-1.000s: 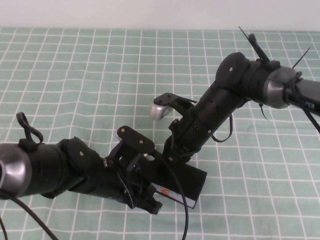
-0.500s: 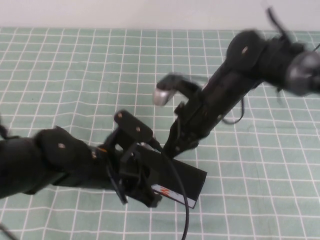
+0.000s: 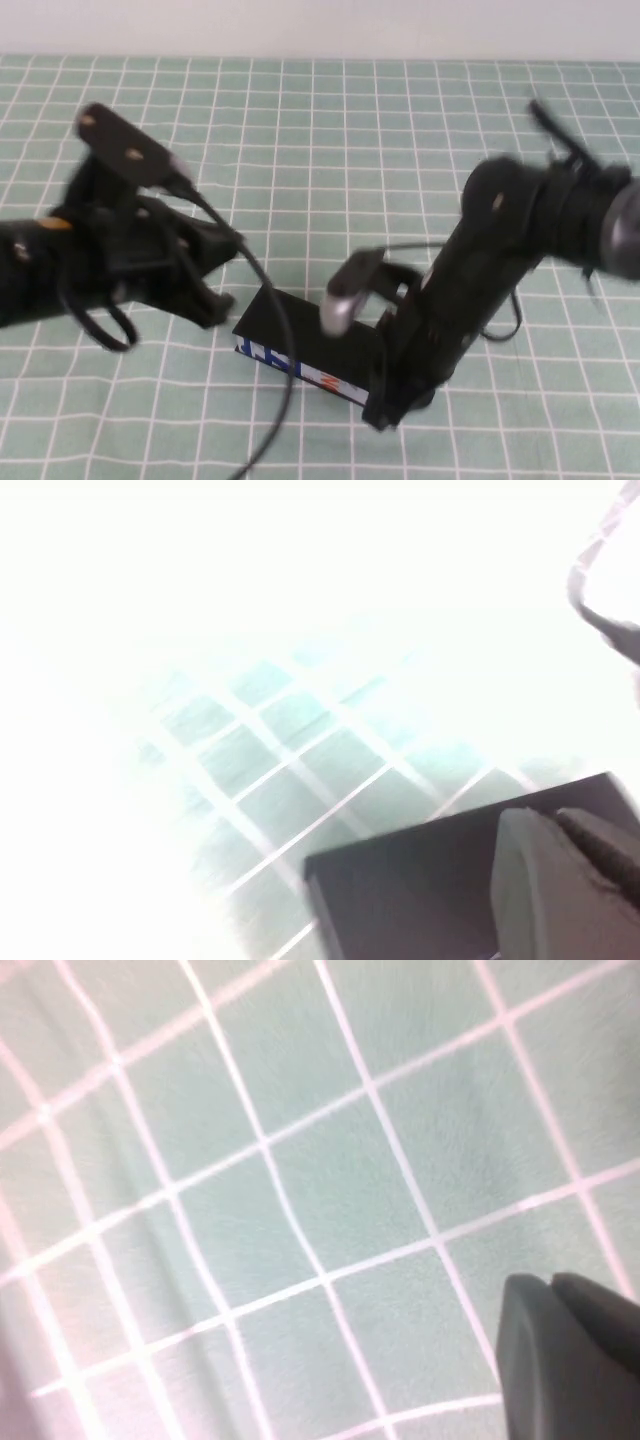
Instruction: Return glasses to glasses case
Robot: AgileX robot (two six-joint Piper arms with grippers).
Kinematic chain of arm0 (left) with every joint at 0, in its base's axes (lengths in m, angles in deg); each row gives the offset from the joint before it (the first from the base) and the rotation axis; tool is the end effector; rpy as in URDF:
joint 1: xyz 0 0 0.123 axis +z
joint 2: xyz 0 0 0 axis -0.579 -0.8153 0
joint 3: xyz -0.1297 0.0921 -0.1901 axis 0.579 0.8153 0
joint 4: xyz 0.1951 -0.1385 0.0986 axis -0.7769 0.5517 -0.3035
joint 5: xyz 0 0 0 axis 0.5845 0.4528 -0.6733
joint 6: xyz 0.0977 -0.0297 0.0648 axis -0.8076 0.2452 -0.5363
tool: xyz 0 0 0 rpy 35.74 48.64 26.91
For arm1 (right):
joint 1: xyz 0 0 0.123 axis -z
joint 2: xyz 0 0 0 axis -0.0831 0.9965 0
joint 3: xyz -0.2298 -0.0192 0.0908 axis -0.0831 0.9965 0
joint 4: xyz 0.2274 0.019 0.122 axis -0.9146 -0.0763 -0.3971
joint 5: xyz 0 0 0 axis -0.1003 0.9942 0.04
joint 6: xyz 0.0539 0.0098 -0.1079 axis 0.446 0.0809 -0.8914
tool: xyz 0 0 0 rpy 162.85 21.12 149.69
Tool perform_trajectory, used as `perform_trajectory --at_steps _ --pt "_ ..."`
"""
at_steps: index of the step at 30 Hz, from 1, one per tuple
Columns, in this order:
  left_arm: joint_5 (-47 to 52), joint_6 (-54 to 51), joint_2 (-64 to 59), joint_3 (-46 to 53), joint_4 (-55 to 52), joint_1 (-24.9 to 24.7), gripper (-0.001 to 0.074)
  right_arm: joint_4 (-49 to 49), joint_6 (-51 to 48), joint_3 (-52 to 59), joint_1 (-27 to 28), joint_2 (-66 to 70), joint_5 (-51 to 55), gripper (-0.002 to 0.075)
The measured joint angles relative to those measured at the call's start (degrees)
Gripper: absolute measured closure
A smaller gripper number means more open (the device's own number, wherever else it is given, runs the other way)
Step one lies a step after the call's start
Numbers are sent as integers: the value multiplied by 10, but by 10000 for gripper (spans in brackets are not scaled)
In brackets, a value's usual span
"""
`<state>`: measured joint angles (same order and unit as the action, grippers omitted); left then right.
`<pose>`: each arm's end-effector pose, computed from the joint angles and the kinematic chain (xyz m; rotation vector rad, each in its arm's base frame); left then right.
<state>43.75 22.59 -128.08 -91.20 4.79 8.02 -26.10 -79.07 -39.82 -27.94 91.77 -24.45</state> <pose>0.2472 -0.1660 0.2366 0.8463 1.9959 -0.4817 0.2579 0.2265 0.1367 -1.6418 2.5414 0.6717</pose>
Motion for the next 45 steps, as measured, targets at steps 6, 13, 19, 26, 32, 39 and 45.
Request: perform_trajectory --at_steps 6,13,19,26,32,39,45 --pt "67 3 2 0 -6 77 741 89 79 33 -38 0 -86 739" --pt "88 4 2 0 -7 94 741 248 227 33 -38 0 -156 739" --pt "99 4 3 0 -7 96 740 269 254 33 -38 -4 -161 739" --pt "190 4 33 -4 -13 98 741 342 286 10 -35 -115 -158 739" --pt "228 28 119 -5 -32 98 741 427 435 -36 25 -278 -158 739" --pt "161 156 260 -5 -191 98 741 446 507 -39 122 -488 -135 739" --pt "48 285 300 -5 -272 98 740 432 515 66 136 -684 -182 739"
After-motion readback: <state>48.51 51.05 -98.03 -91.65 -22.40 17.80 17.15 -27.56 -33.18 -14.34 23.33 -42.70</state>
